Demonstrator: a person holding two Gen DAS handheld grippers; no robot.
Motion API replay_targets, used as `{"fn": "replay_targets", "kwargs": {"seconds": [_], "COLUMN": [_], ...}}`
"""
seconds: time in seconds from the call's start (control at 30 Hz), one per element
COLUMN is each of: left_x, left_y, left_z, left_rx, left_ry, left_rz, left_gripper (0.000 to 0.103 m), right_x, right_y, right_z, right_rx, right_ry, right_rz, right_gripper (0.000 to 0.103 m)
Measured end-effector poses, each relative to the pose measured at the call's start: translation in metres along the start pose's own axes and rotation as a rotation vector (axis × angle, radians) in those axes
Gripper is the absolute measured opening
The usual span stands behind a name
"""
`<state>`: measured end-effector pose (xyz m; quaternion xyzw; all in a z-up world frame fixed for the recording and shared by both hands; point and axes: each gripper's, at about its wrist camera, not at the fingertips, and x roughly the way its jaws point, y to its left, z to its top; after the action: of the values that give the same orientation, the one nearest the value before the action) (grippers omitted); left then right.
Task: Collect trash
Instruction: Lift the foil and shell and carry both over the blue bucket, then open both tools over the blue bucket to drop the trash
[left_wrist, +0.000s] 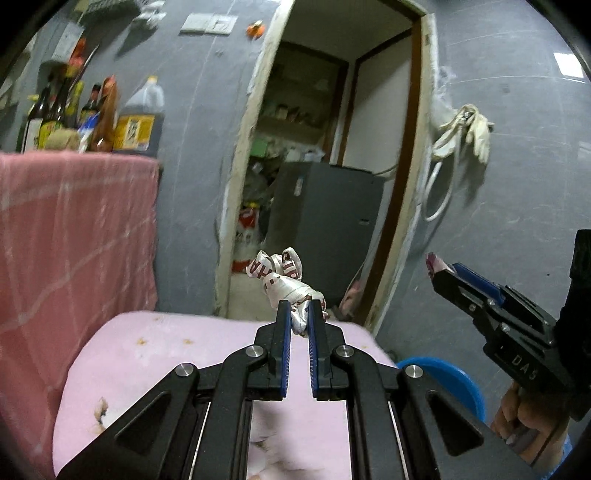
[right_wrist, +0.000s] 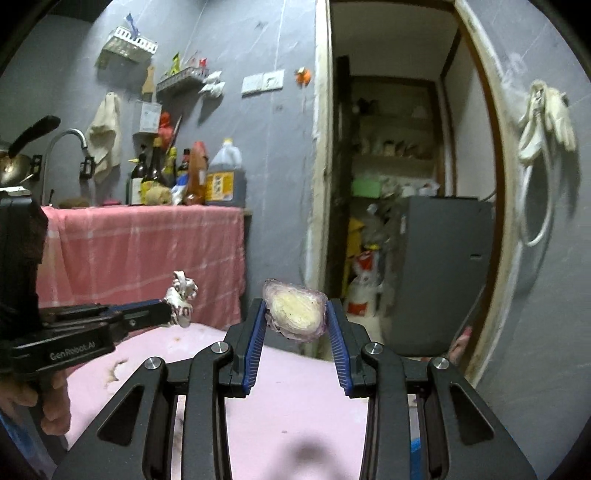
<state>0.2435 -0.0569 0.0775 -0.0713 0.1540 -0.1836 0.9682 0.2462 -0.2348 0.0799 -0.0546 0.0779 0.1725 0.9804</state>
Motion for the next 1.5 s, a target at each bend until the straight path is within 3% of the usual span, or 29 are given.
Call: {"fn": "replay_targets", "kwargs": {"seconds": [0.23, 0.6, 1.17, 1.5], "left_x": [0.002, 0.038, 0.109, 0.153], "left_y": [-0.048, -0.132, -0.193, -0.201], "left_z": [0.010, 0.007, -0.043, -0.075], "left_rx": [0.031, 0.074, 0.090, 0.036], "left_ry": [-0.048, -0.021, 0.194, 0.408], "left_rz": [-0.068, -0.211, -0.283, -0.322], "left_gripper": [0.006, 0.006, 0.007, 0.009], "right_x": [-0.038, -0.087, -0.094, -0.077], "right_y": [-0.031, -0.101, -0.178, -0.196], "right_z": [-0.003, -0.022, -0.067, -0.092], "right_rx": [0.037, 0.146, 0.279, 0.325], "right_ry": [-0.048, -0.050, 0.123, 0.252], "right_rz": [-0.089, -0.235, -0.310, -0.318], "right_gripper": [0.031, 0.031, 0.032, 0.034]}}
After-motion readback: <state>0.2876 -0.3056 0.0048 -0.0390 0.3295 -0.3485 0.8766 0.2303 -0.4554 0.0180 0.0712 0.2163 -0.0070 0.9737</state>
